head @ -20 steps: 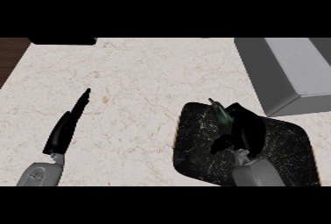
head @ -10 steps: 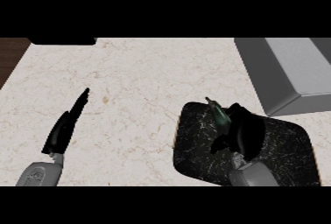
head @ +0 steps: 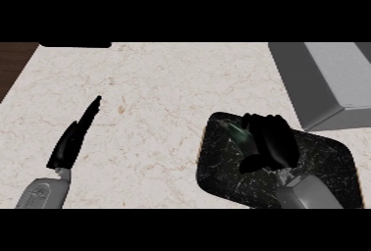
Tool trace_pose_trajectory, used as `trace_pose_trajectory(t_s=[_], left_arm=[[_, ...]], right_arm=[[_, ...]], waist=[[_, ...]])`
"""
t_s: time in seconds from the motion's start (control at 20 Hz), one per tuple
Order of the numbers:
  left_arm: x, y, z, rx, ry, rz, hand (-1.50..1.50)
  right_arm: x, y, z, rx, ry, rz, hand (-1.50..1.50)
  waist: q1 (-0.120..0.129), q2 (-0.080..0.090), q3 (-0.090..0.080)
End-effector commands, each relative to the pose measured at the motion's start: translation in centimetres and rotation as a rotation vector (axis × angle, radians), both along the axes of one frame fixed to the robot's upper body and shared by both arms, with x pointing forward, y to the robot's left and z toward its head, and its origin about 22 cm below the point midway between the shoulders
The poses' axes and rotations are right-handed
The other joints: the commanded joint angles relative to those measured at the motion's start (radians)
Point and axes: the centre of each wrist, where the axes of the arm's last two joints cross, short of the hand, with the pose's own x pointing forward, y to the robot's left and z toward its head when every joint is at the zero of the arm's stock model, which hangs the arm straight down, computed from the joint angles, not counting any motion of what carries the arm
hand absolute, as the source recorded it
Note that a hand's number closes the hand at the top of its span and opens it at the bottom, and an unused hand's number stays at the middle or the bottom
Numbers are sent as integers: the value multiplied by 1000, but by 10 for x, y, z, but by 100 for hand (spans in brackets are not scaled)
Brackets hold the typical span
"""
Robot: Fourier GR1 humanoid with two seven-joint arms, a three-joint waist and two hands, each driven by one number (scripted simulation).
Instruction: Pick the eggplant from the tray and place it in the cardboard box
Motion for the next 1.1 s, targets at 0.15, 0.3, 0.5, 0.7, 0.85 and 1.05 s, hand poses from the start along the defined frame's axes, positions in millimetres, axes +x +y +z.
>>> trace_pose_trajectory(t_s=[0.15, 0.3, 0.5, 0.7, 0.85, 1.05], left_arm=[[-2, 12, 6, -12, 5, 25, 0], [-10, 4, 9, 18, -4, 37, 0], [-7, -3, 6, -18, 27, 21, 0], [-9, 10, 0, -2, 18, 16, 0], [-2, -9, -6, -7, 5, 16, 0], [6, 0, 9, -1, 6, 26, 0]], right_arm=[[14, -45, 81, -51, -65, 240, 150], [22, -64, 110, -40, -160, 171, 150], [17, -86, 167, -18, -251, 65, 150], [10, -119, 189, -1, -262, -59, 150], [16, -135, 197, 32, -278, -114, 150], [32, -173, 222, 92, -317, -212, 150]], waist=[[-23, -1, 4], [-20, 0, 5], [-25, -1, 4], [-27, 0, 4], [-23, 2, 4], [-17, 3, 5]])
